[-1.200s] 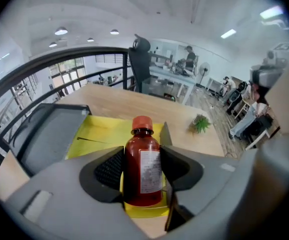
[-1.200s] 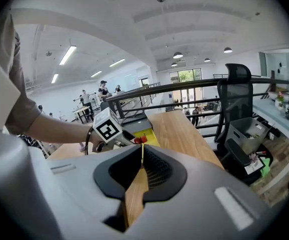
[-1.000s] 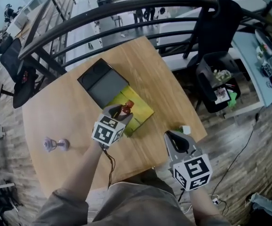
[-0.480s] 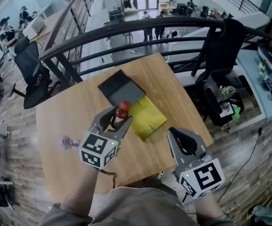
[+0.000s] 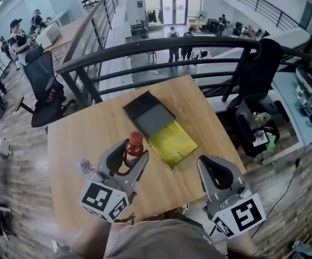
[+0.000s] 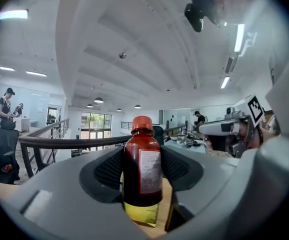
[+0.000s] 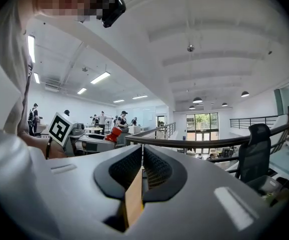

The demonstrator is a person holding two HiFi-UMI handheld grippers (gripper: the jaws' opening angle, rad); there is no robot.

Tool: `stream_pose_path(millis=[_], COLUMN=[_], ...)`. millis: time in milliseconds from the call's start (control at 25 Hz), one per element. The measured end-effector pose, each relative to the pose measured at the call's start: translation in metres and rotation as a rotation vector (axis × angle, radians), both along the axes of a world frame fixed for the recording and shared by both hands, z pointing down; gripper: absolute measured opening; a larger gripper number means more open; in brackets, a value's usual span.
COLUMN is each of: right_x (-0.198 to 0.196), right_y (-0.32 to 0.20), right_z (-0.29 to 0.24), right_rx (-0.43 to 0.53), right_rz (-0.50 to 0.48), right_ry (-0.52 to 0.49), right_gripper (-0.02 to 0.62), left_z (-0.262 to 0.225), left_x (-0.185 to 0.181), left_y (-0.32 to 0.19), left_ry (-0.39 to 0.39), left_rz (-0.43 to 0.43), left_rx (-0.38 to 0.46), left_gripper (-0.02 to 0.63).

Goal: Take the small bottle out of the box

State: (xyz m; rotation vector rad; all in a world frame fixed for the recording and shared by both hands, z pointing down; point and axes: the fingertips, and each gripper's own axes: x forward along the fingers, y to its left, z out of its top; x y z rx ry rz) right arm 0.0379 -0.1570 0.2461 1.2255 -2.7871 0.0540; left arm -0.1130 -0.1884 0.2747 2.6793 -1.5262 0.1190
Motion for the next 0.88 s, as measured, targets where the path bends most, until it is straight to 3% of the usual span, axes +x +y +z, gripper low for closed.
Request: stream_pose_path(millis=[280,520,760,880], right_x=[-0.009,-0.015,-0.013,-0.013], right_y=[0.012,0.012,0.008,0.008], right_z=[0.005,0.022,0.028,0.029], right_rx=[-0.005,-0.056,-0.064,-0.067], right_rz=[-0.032,-0.043,-0.051,-0.051], right_ry=[0.014,0.027,0.039,0.039], right_gripper=[0.018,0.018,0.018,0.018], left_z=[0.008,0.028,0.025,0.026], left_x=[-0.007,-0.012,-0.019,-0.018], left_y=[0.028,0.039,0.033,0.032], left_ry=[-0.002,0.000,0.069,0.067], left_rz=[-0.013,-0.034,-0.070,-0.069], left_rx=[0.012,-0.039,-0.050,-0.051], left_gripper=[0.224,0.224,0.224,0.224])
